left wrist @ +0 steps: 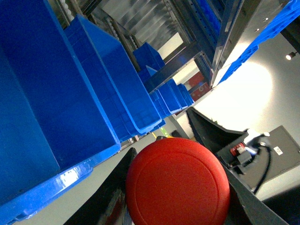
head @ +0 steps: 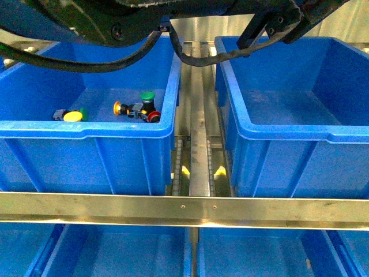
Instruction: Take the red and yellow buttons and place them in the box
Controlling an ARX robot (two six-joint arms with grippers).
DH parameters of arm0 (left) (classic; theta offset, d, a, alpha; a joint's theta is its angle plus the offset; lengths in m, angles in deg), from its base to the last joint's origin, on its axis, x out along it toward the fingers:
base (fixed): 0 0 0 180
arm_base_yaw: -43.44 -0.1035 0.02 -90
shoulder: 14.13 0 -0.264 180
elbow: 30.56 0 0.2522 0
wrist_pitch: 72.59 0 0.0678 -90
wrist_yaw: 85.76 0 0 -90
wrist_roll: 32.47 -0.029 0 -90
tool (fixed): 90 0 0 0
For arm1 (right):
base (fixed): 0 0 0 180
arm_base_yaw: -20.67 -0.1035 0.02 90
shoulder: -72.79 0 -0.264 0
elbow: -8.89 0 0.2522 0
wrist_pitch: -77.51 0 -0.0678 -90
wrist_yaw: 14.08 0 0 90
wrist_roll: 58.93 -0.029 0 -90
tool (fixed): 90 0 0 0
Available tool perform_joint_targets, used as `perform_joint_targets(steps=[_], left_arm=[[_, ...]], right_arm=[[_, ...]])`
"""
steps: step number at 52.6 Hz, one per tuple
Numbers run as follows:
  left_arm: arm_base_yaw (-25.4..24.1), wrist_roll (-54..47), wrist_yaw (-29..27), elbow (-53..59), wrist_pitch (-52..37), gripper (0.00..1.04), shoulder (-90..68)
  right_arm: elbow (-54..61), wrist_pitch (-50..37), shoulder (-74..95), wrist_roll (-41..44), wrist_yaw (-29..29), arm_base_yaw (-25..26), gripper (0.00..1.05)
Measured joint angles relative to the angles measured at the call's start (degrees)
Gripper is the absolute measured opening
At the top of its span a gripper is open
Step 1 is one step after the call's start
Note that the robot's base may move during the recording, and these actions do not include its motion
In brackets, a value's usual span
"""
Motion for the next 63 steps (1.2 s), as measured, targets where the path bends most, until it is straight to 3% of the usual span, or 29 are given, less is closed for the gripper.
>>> perform_joint_targets(steps=[3,9,18,41,63], left_arm=[[-0.1,0.0,0.0,0.7,-0.4,0.32,0.2],[-0.5,0.2,0.0,1.6,-0.7,0.32,0.2],[-1.0,0.5,0.0,2.0,-1.5,0.32,0.2],[-1.1,2.3,-1.3,2.5,-3.8,0.32,0.9],[0.9,2.6,-2.7,2.5,-3.8,0.32,0.8]], right_arm=[[-0.3,0.4,2.2,-12.6,-0.1,-2.9,0.98],[-0.5,-0.4,4.5,-29.4,-1.4,-8.2,0.98],[-1.0,-0.5,6.3,-42.7,-3.3,-14.5,0.98],[-5.6,0.6,6.0,-48.7,-6.5,-23.5,0.98],[-8.0,3.3,2.3,-48.8,-6.9,-25.5,0.98]])
